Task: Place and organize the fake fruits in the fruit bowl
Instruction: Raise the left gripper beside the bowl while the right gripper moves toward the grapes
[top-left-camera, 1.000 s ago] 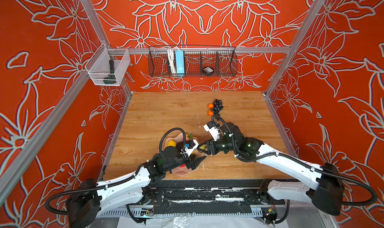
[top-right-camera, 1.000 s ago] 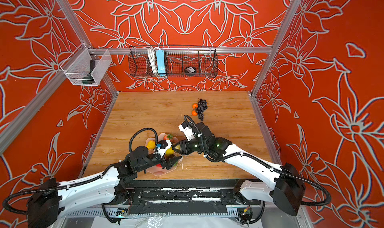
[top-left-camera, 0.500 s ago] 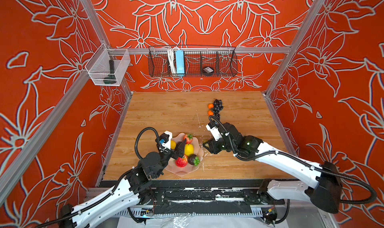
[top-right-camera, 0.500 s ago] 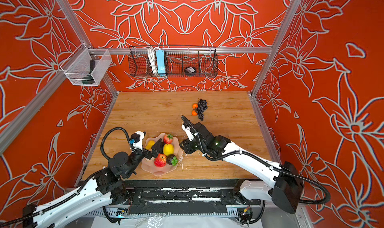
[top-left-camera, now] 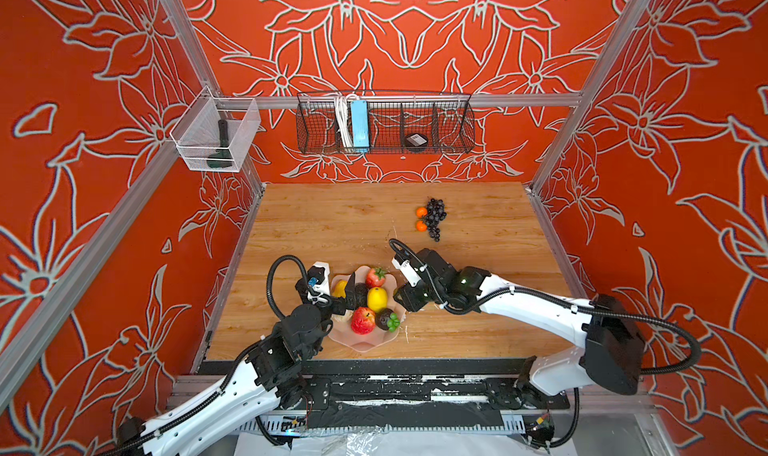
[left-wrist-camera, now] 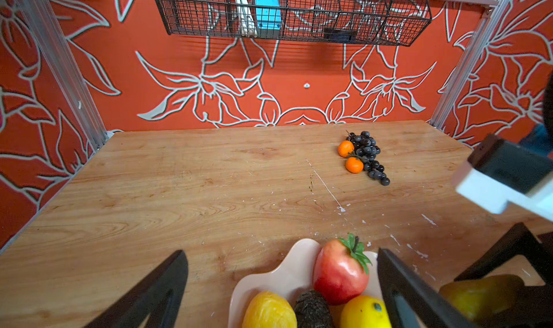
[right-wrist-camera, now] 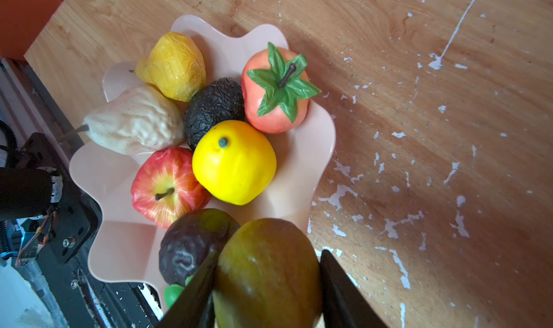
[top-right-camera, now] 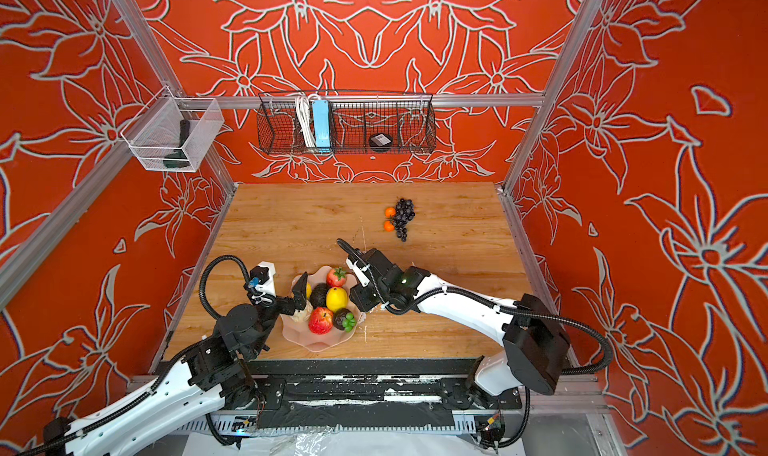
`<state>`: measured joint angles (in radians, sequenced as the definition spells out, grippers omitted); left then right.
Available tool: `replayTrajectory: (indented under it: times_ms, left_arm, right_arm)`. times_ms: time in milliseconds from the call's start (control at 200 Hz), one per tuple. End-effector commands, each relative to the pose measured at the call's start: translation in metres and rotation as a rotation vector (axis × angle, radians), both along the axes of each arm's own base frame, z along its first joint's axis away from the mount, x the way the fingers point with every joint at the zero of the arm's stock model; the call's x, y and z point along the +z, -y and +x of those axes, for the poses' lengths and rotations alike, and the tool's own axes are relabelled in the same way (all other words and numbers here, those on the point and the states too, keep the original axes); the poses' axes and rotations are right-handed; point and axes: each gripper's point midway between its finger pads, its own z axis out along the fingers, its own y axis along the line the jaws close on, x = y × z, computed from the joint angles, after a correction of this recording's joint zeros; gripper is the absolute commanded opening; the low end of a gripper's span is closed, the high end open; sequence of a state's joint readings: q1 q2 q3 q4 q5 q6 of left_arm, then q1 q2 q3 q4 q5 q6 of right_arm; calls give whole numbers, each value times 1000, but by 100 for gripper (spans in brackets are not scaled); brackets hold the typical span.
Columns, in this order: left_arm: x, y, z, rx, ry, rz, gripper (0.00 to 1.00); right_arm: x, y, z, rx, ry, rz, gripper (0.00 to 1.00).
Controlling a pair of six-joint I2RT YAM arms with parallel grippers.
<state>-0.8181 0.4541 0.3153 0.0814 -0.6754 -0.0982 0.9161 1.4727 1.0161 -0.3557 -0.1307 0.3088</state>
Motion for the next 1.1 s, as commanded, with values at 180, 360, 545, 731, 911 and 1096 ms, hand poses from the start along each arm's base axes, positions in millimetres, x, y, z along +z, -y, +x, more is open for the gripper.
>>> replayTrajectory:
  times_ms: [180, 360, 545, 731, 911, 1096]
  left_arm:
    - [-5, -4, 1, 26, -14, -13, 98]
    - [-7, -4, 3, 25, -22, -14, 98]
    - [-7, -4, 3, 28, -25, -13, 98]
    - [-7, -5, 3, 30, -24, -19, 98]
    - [-7, -6, 3, 32, -24, -22, 98]
    - [-8, -8, 3, 36, -25, -22, 98]
  right_arm:
    - [-4, -17, 3, 61, 2, -20, 53]
    - [-9, -22, 5, 74, -4, -40, 52]
    - [-15, -24, 6, 79, -4, -70, 53]
    - [-21, -24, 7, 77, -3, -87, 55]
    - [-26, -26, 6, 84, -11, -96, 59]
    - [-26, -28, 6, 91, -12, -92, 65]
